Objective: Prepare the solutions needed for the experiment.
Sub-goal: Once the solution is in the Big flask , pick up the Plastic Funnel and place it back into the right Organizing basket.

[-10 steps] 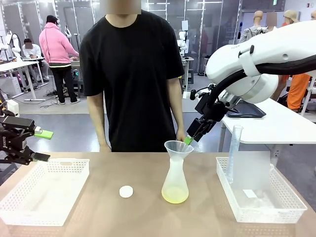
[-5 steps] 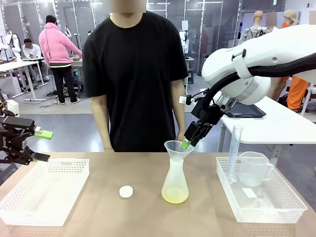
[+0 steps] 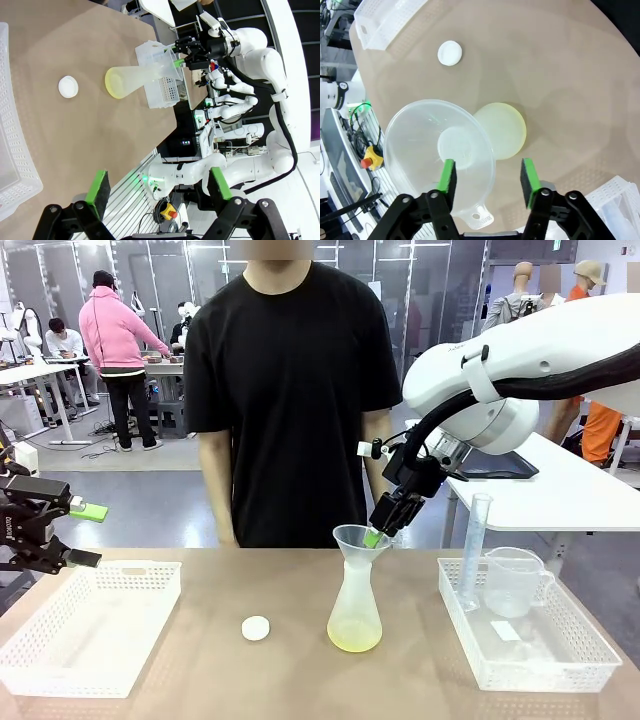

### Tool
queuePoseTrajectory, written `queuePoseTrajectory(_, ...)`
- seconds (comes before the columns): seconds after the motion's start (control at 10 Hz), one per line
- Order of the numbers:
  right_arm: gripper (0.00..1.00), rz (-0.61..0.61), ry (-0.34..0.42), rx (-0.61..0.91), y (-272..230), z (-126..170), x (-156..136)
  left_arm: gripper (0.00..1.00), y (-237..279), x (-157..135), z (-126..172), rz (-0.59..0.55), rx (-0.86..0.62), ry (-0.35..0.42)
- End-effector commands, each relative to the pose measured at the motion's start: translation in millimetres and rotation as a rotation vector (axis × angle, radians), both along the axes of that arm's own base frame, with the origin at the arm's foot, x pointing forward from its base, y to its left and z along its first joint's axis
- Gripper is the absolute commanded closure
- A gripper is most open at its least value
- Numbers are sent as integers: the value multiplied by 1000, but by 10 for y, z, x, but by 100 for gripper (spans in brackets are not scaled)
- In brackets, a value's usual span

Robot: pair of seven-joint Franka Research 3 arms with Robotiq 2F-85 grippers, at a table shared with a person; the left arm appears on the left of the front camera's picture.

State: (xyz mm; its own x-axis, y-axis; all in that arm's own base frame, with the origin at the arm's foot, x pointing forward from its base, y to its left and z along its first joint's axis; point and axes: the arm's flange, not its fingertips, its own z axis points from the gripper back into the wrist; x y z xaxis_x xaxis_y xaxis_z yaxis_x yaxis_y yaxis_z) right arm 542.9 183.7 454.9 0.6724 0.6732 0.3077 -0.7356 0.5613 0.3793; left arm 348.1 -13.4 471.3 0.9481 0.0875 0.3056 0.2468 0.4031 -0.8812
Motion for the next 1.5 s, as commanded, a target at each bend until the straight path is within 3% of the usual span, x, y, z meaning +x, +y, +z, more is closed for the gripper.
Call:
queuePoseTrajectory(0.0,58,-9,27,3,31,28,34,0,-24,15,29,1,-26,-2)
queuePoseTrajectory(0.1,43,-10,28,3,36,30,21,0,-24,15,29,1,-26,-2)
queuePoseTrajectory(0.2,77,-6,30,1,39,30,11,0,-24,15,29,1,-26,-2)
queuePoseTrajectory(0.3,61,-6,29,1,42,37,0,0,-24,15,29,1,-26,-2)
queuePoseTrajectory(0.4,95,-3,27,2,41,47,-7,0,-24,15,29,1,-26,-2)
queuePoseTrajectory(0.5,79,-3,26,0,32,55,-14,0,-24,15,29,1,-26,-2)
queuePoseTrajectory(0.6,100,-3,24,-1,36,60,-27,0,-24,15,29,1,-26,-2)
queuePoseTrajectory(1.4,100,1,25,12,48,243,-160,0,-24,15,29,1,-26,-2)
